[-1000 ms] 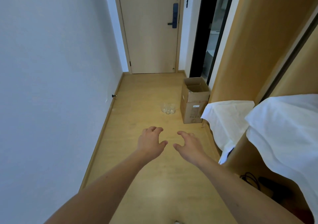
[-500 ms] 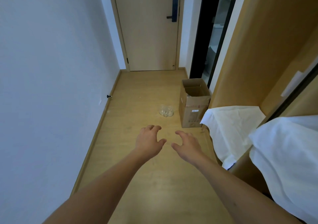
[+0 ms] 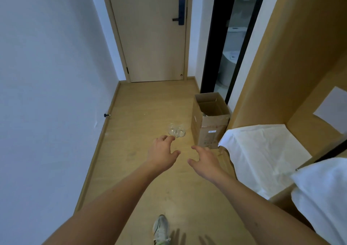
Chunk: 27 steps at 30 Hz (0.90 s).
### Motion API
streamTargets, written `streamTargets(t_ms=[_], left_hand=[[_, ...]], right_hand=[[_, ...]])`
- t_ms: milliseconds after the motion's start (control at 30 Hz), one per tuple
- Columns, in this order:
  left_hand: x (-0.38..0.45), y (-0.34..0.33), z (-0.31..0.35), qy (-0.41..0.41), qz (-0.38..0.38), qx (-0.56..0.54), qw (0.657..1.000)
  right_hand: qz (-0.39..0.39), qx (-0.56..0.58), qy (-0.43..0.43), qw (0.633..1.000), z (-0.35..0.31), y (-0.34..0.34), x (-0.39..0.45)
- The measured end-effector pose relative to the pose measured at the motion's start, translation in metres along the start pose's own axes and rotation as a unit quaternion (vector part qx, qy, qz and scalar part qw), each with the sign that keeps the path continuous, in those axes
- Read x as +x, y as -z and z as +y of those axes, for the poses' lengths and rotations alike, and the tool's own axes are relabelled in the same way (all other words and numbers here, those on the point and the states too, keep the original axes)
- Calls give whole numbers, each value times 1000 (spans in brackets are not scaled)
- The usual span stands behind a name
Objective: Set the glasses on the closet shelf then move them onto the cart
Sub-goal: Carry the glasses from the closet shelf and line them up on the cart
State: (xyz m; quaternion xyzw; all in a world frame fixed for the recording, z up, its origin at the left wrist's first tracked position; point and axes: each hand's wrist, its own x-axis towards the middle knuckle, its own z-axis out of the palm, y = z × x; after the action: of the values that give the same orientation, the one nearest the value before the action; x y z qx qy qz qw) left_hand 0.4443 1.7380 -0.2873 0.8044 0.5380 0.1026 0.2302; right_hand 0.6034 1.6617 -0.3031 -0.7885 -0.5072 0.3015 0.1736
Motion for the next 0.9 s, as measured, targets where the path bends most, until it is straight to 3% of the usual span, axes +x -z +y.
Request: streamTargets(t_ms=[433,900], left_hand=[[168,37,-89,0,-22,-36,999],[282,33,-131,28,-50,-24,998]], right_hand=[[-4,-19,-39,999,-98,-15,155],[-35,-11,-64,997,-113,-20,281]])
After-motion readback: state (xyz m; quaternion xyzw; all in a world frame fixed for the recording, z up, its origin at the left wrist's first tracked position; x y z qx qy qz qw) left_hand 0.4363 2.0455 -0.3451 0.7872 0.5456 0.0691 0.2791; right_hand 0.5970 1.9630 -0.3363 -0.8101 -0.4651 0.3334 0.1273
